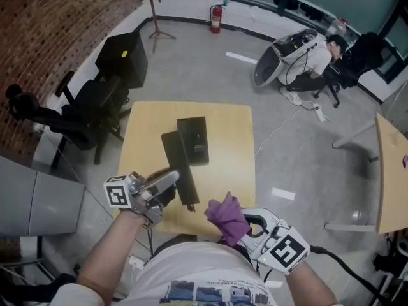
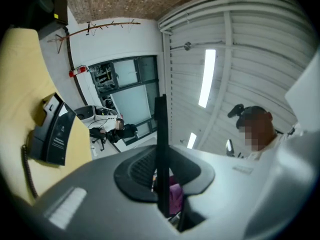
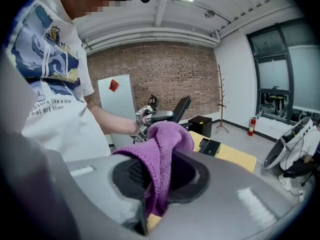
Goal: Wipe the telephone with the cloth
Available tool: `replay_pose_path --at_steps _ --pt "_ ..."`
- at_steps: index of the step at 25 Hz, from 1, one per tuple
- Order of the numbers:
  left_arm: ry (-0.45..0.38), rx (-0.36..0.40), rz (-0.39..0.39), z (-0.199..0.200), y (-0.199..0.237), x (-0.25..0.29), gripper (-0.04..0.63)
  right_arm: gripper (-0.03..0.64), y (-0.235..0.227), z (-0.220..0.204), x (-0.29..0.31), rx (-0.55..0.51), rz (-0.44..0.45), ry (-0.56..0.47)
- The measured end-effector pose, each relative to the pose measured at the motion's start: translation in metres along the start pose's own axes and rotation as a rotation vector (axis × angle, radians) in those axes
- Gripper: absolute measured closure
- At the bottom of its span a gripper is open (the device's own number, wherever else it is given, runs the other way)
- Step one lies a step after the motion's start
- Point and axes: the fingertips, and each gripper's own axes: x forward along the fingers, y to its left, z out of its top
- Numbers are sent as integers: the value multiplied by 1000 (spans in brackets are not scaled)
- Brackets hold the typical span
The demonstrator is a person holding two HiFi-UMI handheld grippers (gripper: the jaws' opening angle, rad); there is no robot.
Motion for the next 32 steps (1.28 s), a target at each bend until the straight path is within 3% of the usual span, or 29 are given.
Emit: replay_pose_path --at_steps 5,14,23,28,32 --pt "64 29 116 18 60 -12 515 575 -12 -5 4 84 -104 -11" --pt "129 -38 193 20 165 -15 515 574 -36 -15 5 249 -284 -7" --pt "160 -18 267 9 219 -11 517 574 -39 -26 5 303 -308 35" --pt "168 -42 299 0 244 -13 517 574 -38 -29 6 319 -300 74" --pt "169 -53 310 -2 254 -12 517 574 -45 -24 9 322 -303 46"
